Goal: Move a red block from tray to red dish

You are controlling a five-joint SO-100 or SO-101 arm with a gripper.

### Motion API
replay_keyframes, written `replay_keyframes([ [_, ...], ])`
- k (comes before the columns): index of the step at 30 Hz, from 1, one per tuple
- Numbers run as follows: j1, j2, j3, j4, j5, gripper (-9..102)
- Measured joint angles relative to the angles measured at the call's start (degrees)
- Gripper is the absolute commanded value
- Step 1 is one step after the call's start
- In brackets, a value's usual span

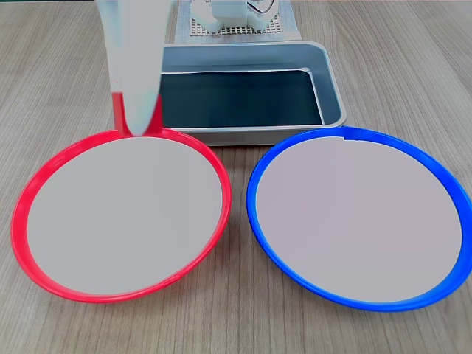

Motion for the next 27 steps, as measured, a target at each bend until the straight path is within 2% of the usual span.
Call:
replay_keyframes([
  [4, 0.88, -6.94, 2.29, -6.15, -6.5, 0],
  [9, 0.26, -14.59, 1.23, -7.73, -12.66, 5],
  [11, 0.35, -16.26, 0.18, -8.09, -13.97, 12],
  [15, 0.44, -17.4, -0.44, -10.37, -16.44, 41],
  [18, 0.26, -17.4, -0.53, -12.74, -17.14, 50],
  [21, -0.53, -17.14, -0.53, -16.61, -13.27, 52],
  [25, -2.46, -10.72, 1.23, -25.14, 1.41, 50],
  [26, -3.25, -7.56, 2.37, -26.72, 6.15, 44],
  [27, -4.22, -3.87, 3.43, -27.69, 11.07, 26],
])
